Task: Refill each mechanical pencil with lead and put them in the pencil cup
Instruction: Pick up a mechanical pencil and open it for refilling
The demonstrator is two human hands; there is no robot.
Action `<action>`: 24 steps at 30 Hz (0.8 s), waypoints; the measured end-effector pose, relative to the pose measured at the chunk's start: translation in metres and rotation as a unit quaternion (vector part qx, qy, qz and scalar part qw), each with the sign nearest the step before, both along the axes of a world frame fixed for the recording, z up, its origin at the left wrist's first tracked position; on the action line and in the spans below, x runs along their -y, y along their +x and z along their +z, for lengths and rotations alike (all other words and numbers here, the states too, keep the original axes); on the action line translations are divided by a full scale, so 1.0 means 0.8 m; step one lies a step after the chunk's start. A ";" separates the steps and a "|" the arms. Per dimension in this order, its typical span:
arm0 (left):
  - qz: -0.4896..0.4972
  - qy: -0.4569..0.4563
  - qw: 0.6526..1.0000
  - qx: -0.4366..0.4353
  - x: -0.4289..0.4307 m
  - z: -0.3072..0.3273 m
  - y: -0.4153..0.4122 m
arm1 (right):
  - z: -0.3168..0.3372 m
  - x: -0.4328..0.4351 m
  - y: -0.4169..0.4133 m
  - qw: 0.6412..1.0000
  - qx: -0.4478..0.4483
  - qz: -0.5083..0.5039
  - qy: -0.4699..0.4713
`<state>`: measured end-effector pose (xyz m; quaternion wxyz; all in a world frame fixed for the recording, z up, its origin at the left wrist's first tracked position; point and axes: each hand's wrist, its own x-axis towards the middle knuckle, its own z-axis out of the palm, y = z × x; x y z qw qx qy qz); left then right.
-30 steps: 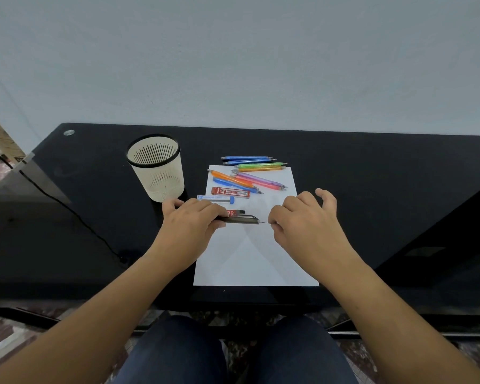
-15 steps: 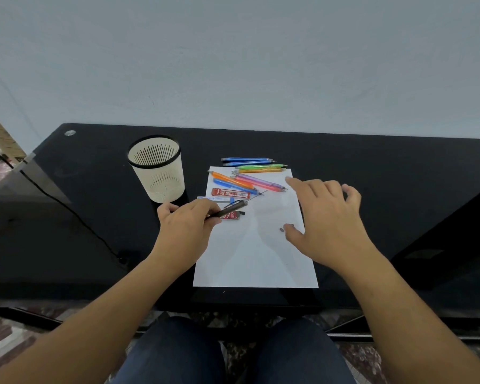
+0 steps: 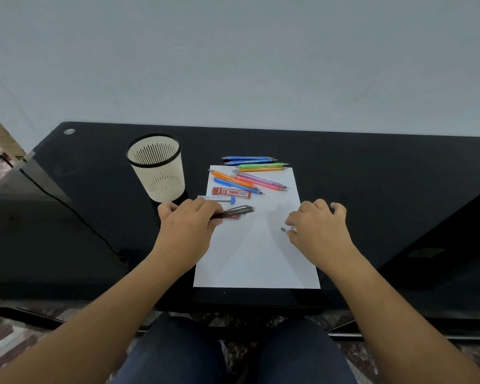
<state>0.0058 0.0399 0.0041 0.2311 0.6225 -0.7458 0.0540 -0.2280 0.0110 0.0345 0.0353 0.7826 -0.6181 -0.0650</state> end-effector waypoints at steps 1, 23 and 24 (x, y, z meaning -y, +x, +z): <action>-0.001 -0.004 1.000 0.016 0.000 -0.001 0.001 | -0.004 0.003 0.002 1.000 -0.004 0.001 0.007; -0.012 -0.026 0.998 0.047 0.006 -0.005 -0.006 | -0.014 -0.003 0.032 0.977 0.127 0.097 -0.144; -0.013 -0.028 0.998 0.048 0.005 -0.005 -0.006 | -0.013 -0.004 0.032 0.977 0.125 0.098 -0.141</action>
